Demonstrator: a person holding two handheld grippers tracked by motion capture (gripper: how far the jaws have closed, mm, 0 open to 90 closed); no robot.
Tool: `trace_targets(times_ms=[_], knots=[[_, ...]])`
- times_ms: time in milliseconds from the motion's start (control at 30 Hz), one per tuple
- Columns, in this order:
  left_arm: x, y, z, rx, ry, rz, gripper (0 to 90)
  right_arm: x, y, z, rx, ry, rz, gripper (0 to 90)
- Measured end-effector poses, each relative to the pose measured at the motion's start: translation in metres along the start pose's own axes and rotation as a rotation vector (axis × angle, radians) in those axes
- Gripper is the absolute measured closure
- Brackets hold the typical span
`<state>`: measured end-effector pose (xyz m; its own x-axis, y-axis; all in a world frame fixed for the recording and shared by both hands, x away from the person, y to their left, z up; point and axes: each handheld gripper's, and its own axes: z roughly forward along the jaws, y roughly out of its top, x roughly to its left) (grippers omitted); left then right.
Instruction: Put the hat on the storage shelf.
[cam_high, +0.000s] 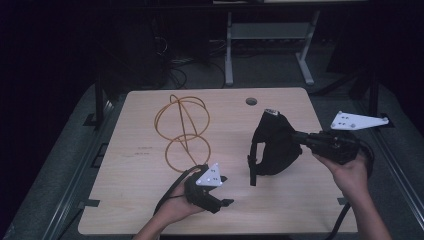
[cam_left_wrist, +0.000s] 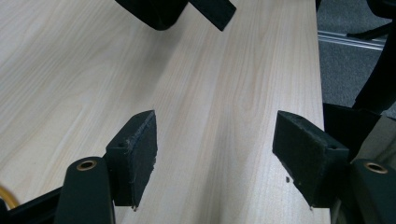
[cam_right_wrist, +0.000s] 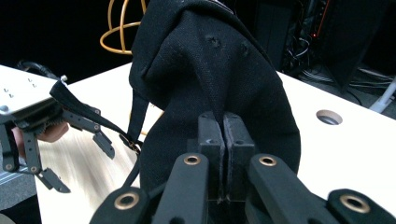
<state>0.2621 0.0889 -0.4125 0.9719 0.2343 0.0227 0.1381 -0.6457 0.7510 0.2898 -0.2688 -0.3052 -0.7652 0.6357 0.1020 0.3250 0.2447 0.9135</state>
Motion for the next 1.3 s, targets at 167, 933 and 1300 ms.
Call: trace_targets(times_ms=[167, 933, 1300], knots=[[0.0, 0.0, 0.001, 0.003, 0.001, -0.002, 28.4, 0.0, 0.01, 0.004, 0.004, 0.004, -0.008, 87.9], [-0.009, -0.004, 0.01, 0.013, 0.004, 0.039, 23.7, -0.004, 0.059, 0.029, 0.014, 0.03, -0.037, 87.9], [-0.01, -0.004, 0.009, 0.011, 0.009, 0.04, 22.7, 0.0, 0.079, 0.044, 0.022, 0.049, -0.05, 87.9]])
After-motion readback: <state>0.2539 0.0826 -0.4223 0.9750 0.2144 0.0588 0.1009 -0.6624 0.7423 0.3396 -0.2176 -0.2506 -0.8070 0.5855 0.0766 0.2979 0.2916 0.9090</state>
